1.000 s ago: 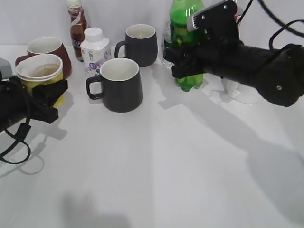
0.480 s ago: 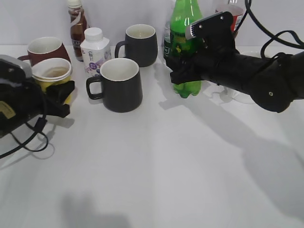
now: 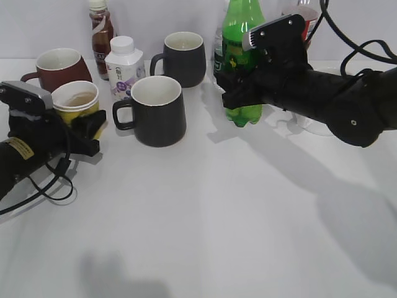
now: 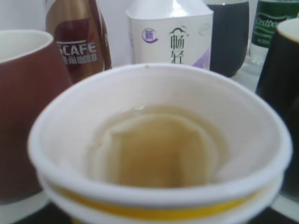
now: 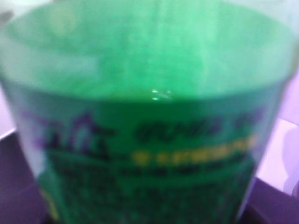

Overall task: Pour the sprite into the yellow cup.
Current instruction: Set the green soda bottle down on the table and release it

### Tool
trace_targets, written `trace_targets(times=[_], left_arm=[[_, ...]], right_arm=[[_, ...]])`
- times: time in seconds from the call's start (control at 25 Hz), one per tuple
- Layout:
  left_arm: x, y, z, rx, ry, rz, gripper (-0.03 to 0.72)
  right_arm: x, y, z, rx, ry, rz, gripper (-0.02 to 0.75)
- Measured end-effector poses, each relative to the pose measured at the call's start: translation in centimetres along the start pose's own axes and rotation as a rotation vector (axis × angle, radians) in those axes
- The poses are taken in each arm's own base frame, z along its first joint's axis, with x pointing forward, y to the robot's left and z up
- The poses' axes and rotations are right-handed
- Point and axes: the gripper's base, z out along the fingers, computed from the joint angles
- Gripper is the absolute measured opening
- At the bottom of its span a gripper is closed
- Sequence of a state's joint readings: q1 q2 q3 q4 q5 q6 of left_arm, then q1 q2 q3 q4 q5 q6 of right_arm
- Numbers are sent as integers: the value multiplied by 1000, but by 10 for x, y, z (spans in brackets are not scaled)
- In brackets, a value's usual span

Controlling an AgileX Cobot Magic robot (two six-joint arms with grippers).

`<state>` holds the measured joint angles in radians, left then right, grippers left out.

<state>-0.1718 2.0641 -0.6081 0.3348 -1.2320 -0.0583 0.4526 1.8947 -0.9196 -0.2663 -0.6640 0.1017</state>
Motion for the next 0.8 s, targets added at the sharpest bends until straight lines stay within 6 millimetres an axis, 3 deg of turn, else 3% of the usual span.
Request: trace_targets(times=[0.2,0.48,0.8], left_arm=[[3,0,0,-1,19,-3,491],[4,0,0,-1,25,-2,578],[3,-3,-16,-14,50,-14,594]], right_arm=[[0,0,0,0,-1,-1,427],[-2,0,0,-2,-23,-1,427],[5,2,5,-15,-68,6,427]])
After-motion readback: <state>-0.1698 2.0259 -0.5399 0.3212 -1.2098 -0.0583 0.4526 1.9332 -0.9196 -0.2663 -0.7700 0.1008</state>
